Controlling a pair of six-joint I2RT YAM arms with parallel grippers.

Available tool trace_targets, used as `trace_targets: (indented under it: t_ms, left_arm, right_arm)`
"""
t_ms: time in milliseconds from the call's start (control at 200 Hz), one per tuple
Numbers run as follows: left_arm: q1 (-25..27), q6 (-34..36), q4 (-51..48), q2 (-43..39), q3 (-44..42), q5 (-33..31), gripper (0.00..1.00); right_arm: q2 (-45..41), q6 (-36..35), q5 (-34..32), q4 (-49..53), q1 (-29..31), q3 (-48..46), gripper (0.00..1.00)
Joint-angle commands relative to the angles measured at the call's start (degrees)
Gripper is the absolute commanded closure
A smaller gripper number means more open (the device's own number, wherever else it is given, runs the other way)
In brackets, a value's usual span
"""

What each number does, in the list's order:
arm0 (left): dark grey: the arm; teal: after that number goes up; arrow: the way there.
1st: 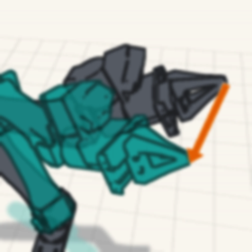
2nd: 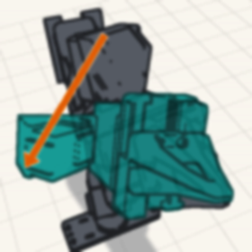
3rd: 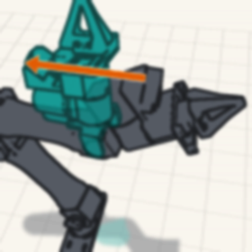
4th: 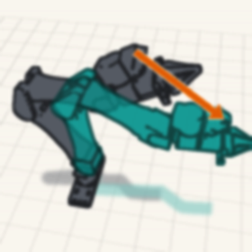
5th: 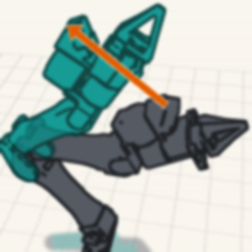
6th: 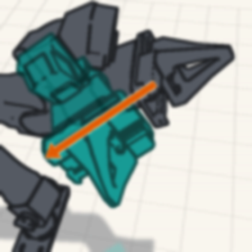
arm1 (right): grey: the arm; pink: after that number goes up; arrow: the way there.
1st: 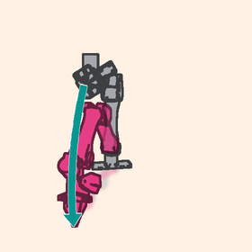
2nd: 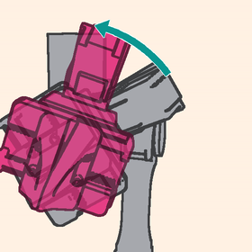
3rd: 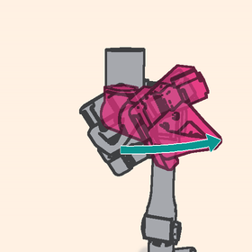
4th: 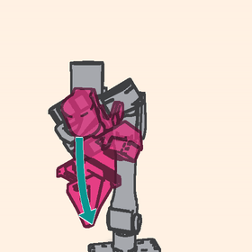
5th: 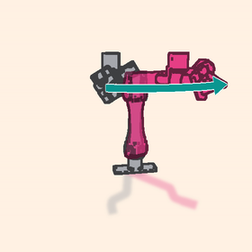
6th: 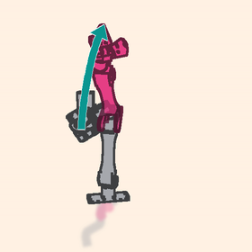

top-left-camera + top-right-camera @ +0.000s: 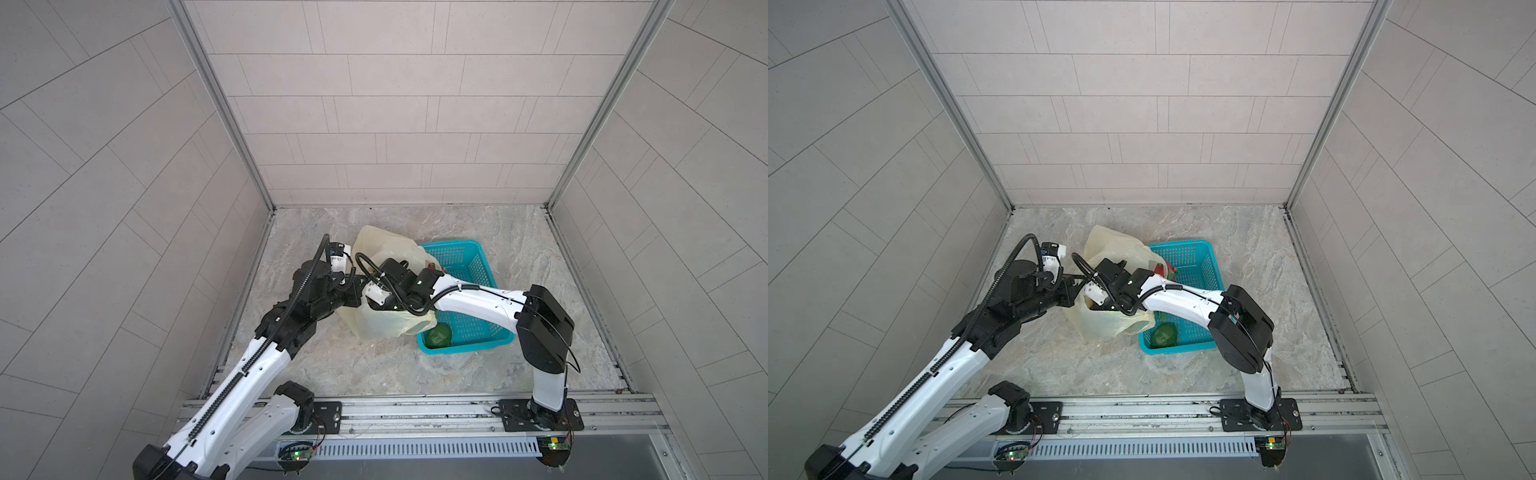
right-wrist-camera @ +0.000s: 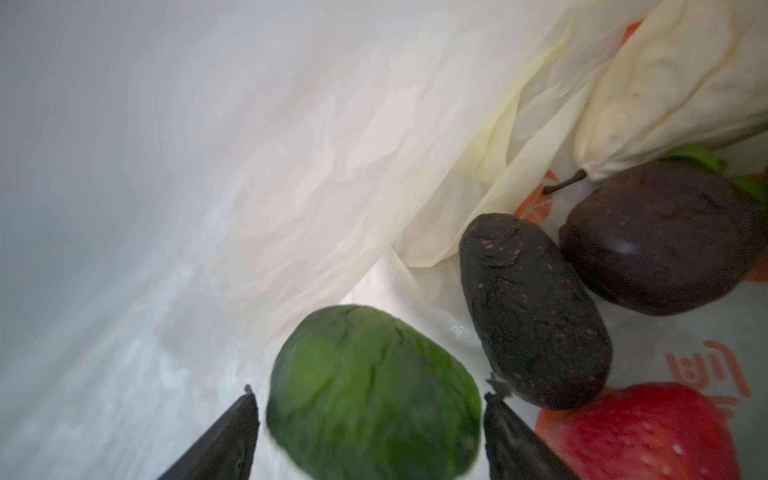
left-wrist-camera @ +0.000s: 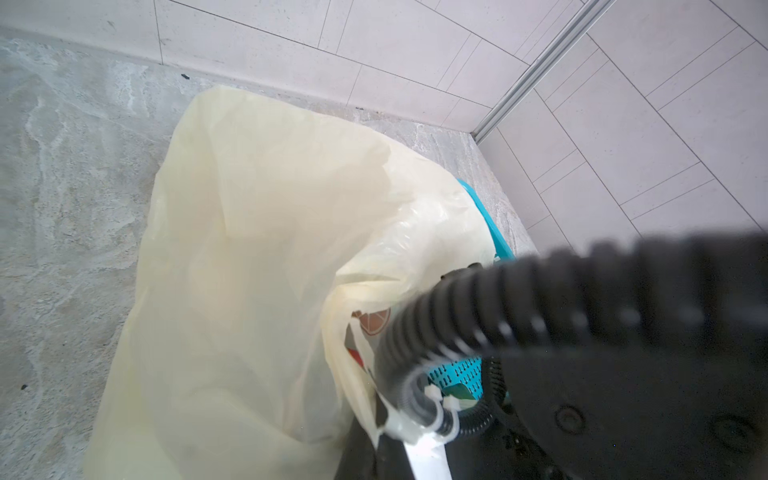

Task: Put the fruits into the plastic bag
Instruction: 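Carry the lime into the bag and open the right gripper, then withdraw the right gripper to the basket and grasp the other lime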

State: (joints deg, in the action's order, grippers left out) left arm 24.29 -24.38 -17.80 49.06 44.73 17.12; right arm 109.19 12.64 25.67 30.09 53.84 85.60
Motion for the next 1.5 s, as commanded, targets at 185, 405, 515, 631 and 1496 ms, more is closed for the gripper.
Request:
trace_targets:
  t_ms: [185, 405, 515, 631, 1496]
  left_arm:
    - [0.23, 0.31, 0.42, -0.34, -0.33, -4.38, 1.00]
    - [0.23, 0.04, 0.66, -0.55, -1.48, -5.37, 1.00]
    - [0.23, -0.05, 1.09, -0.43, -1.79, -5.47, 1.00]
    - [0.23, -0.06, 1.62, -0.17, -1.90, -5.60, 1.00]
    - [0.18, 0.19, 3.47, 2.20, -2.11, -5.53, 1.00]
  right_arm:
    - [-8.44, -1.75, -3.11, -0.14, -0.46, -0.77, 0.10]
    - [-18.76, -3.86, -4.41, -2.67, -2.66, -5.09, 0.13]
    - [-24.18, -3.60, -7.48, -4.94, -3.88, -8.32, 0.13]
    - [-28.82, -3.08, -11.72, -5.42, -5.81, -10.50, 0.13]
    - [-36.85, 4.82, -16.94, 1.93, -16.67, -33.31, 0.17]
